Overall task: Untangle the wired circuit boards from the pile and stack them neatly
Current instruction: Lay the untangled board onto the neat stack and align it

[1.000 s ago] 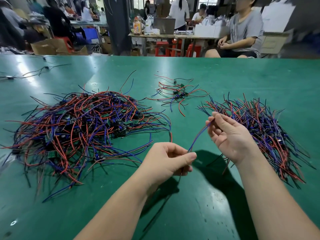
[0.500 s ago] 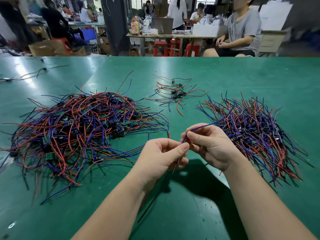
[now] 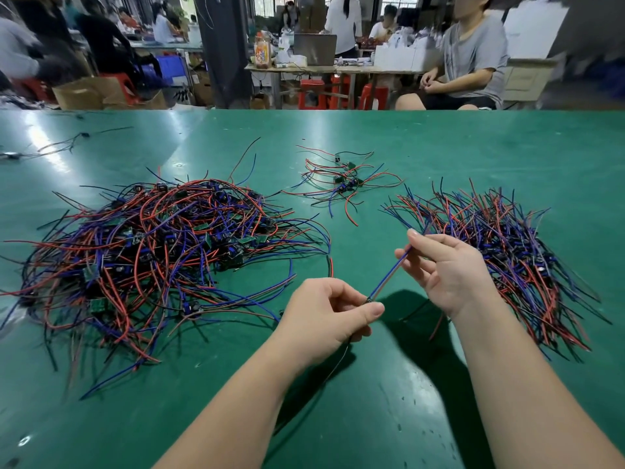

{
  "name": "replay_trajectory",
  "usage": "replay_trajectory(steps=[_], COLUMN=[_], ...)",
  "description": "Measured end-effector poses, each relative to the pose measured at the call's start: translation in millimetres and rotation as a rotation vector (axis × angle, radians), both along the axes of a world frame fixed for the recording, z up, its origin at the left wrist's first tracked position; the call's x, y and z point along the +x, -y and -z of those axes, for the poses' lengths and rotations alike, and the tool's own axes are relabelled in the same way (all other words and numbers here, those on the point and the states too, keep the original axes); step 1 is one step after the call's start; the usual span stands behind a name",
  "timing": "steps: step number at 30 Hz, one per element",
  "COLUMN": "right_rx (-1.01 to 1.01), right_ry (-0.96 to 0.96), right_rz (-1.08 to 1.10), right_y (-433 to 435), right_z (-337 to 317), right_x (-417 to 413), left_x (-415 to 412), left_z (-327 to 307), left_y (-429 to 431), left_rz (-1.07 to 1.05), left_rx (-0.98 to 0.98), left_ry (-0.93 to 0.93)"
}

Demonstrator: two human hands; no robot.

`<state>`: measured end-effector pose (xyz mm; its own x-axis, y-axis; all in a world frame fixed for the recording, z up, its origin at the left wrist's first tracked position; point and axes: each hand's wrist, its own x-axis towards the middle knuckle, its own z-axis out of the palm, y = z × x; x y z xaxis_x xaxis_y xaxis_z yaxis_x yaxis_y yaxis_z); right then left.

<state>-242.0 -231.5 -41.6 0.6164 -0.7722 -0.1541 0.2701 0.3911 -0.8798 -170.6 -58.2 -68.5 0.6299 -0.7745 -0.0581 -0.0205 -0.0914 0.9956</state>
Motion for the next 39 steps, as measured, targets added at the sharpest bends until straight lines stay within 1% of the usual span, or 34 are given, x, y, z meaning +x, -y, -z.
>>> replay_trajectory(steps=[2,7,10,14,17,23,27,28,30,32,33,35,37,38,39], right_rx=[-0.052,-0.172,-0.203,-0.133,-0.073,0.009,0.116,0.134,0.150,0.144,0.119,-0.023,-0.272,-0.370,-0.410], right_ry=[-0.033,-0.142,-0.207,-0.246,-0.234,-0.113,-0.069,-0.036,0.079,0.168,0.167,0.045,-0.115,-0.141,-0.121], right_rz=[0.034,0.069,0.070,0.048,0.054,0.015,-0.026,-0.023,-0.029,-0.065,-0.098,-0.173,-0.321,-0.414,-0.496], right_y=[2,9,13,17,19,17,16,16,16,16,13,2,-15,-25,-34], right_z=[1,3,3,-1,-3,-4,-6,-7,-10,-12,-12,-8,1,5,8], right_x=[-1,-4,-9,-14,-16,-11,-8,-7,-8,-9,-8,-3,3,6,9], left_x=[0,3,5,7,7,7,7,6,3,2,3,6,8,8,8], left_z=[1,3,6,9,11,11,6,4,-3,-14,-19,-27,-32,-33,-34], left_y=[1,-3,-5,-4,-3,-3,-4,-5,-6,-7,-8,-10,-11,-11,-11], left_rz=[0.010,0.039,0.034,0.029,0.031,0.011,-0.027,-0.028,-0.028,-0.030,-0.028,-0.005,0.019,0.018,0.007], left_rx=[0.038,0.089,0.137,0.178,0.188,0.183,0.160,0.140,0.061,-0.060,-0.125,-0.241,-0.329,-0.360,-0.392], left_ry=[0.027,0.011,0.041,0.104,0.129,0.173,0.221,0.198,0.079,-0.115,-0.221,-0.402,-0.523,-0.562,-0.588])
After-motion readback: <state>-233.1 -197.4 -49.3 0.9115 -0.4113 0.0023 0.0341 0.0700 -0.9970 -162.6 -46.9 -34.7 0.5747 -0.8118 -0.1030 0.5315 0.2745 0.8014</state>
